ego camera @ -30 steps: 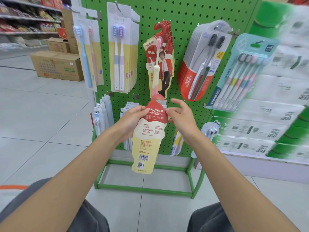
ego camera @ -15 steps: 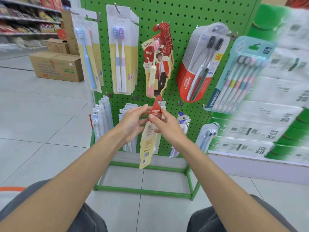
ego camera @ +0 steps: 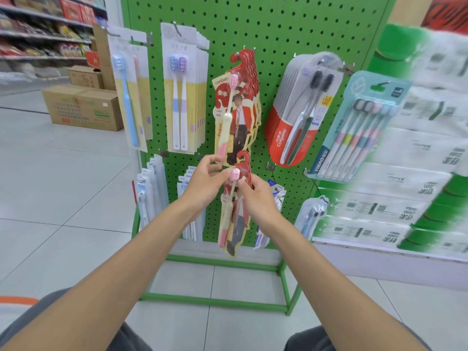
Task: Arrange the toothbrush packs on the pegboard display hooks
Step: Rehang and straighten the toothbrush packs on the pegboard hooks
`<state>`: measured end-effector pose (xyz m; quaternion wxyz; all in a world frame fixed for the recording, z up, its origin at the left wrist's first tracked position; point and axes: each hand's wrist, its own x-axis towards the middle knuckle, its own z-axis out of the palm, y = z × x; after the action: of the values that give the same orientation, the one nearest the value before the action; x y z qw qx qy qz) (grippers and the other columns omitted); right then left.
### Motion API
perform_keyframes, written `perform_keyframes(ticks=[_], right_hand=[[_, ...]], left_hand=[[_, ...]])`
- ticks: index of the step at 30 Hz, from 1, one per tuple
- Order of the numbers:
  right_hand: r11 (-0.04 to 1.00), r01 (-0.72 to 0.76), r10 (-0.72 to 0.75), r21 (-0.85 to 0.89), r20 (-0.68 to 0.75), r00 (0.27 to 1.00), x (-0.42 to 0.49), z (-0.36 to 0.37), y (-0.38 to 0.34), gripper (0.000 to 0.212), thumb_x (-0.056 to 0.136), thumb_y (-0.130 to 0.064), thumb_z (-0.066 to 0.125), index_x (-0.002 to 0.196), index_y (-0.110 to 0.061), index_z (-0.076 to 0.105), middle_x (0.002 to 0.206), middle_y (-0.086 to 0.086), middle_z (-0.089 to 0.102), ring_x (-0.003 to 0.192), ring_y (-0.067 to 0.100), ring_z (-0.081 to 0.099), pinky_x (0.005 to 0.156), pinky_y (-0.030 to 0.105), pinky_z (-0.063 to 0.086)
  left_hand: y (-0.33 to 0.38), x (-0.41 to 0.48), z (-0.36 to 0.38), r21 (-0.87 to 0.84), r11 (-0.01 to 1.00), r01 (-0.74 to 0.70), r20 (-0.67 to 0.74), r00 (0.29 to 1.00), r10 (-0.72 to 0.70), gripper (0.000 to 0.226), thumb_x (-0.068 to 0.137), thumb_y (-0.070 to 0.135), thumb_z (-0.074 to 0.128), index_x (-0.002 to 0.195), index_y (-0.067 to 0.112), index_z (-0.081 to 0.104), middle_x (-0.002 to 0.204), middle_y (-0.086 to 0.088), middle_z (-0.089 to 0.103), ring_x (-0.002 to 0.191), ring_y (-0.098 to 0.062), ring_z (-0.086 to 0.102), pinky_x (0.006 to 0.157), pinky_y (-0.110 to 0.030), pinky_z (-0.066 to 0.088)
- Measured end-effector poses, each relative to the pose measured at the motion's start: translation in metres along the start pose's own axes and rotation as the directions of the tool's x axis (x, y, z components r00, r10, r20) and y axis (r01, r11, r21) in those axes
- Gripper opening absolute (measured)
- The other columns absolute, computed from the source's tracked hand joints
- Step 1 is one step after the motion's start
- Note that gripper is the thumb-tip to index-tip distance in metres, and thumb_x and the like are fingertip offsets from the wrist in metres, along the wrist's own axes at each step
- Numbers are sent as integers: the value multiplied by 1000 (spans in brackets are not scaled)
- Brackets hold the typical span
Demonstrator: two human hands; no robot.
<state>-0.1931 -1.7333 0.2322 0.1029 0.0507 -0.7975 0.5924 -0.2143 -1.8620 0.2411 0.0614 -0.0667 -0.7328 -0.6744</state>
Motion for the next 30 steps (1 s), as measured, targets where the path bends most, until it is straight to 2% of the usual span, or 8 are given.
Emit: perform_keyframes(ticks=[2,5,9,15,20,25,28,30], right_hand=[[1000,24,-23,8,-46,999,7,-2,-7,22,100,-17,49,99,-5,67,83,10,65,69,12,52,64,28,44],[997,72,-68,31,-108,992,19,-7,-25,15,98,-17,53,98,-9,65,92,15,70,74,22,61,75,42,53],[982,178,-169,64,-131,977,38,-14,-63,15,99,-12,50,102,-21,61,93,2,70,79,11,65,72,25,54],[966,245,-226,80,-194,955,74,-16,-114,15,99,-14,51,99,-25,60,96,0,70,88,16,68,83,38,58],[959,271,-246,86,-222,943,93,-16,-133,14,99,-15,51,101,-28,57,100,-3,70,92,13,68,86,40,57],[959,277,-255,55,-252,933,102,-13,-134,14,98,-16,52,102,-30,54,101,-4,69,90,16,68,84,43,57],[962,274,-268,-6,-224,937,106,-14,-128,13,98,-15,54,102,-28,57,95,-6,68,85,13,68,80,38,58],[957,280,-289,-71,-190,938,106,-17,-124,14,98,-14,54,106,-24,59,95,-9,67,83,0,65,77,26,58]], left_hand=[[7,5,-3,44,998,-51,20,999,50,38,91,36,66,126,25,55,125,5,58,110,-9,56,75,-18,44],[26,15,-10,68,992,-105,16,994,104,35,87,38,69,119,27,61,117,5,61,106,-12,61,80,-25,50],[63,31,-17,70,980,-188,-22,982,190,31,84,37,74,112,26,66,108,4,62,101,-16,64,80,-31,56],[116,58,-24,68,959,-275,-105,954,281,31,81,36,77,110,25,69,111,7,66,103,-13,64,87,-40,58],[139,71,-27,51,951,-304,-127,943,308,33,81,33,77,110,19,68,102,10,68,92,-5,65,79,-26,57],[142,83,-29,76,958,-278,-131,949,286,25,85,28,74,106,16,68,102,4,69,96,-12,65,80,-27,57],[132,88,-32,89,963,-254,-123,957,264,20,84,29,75,100,18,71,102,4,71,97,-15,67,86,-34,57],[125,89,-34,89,967,-239,-119,961,248,17,83,31,76,96,21,71,103,6,72,97,-15,68,89,-38,57]])
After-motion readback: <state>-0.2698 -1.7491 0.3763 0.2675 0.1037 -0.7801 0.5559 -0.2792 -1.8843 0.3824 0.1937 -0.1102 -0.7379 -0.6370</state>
